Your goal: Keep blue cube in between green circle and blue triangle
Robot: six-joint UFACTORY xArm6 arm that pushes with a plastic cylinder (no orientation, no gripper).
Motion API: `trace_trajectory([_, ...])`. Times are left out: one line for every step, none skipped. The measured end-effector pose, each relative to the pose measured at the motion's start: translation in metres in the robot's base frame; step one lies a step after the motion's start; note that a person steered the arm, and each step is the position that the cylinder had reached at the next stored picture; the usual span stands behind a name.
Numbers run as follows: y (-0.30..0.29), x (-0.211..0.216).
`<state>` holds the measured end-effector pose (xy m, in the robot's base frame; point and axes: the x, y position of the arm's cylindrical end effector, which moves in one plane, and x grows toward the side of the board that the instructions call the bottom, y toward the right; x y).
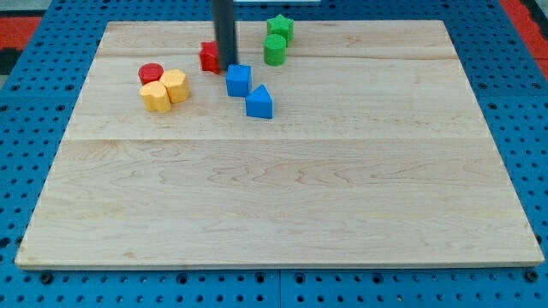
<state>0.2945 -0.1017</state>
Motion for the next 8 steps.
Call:
trace_trajectory([-0.054,-0.002])
trace_trajectory([-0.038,0.022])
trace_trajectory([-0.003,0.042])
trace_trajectory([0.015,0.046])
trace_trajectory([0.031,0.05])
trace_trajectory([0.039,0.05])
trace_trajectory([0.043,0.05])
trace_trajectory([0.047,0.047])
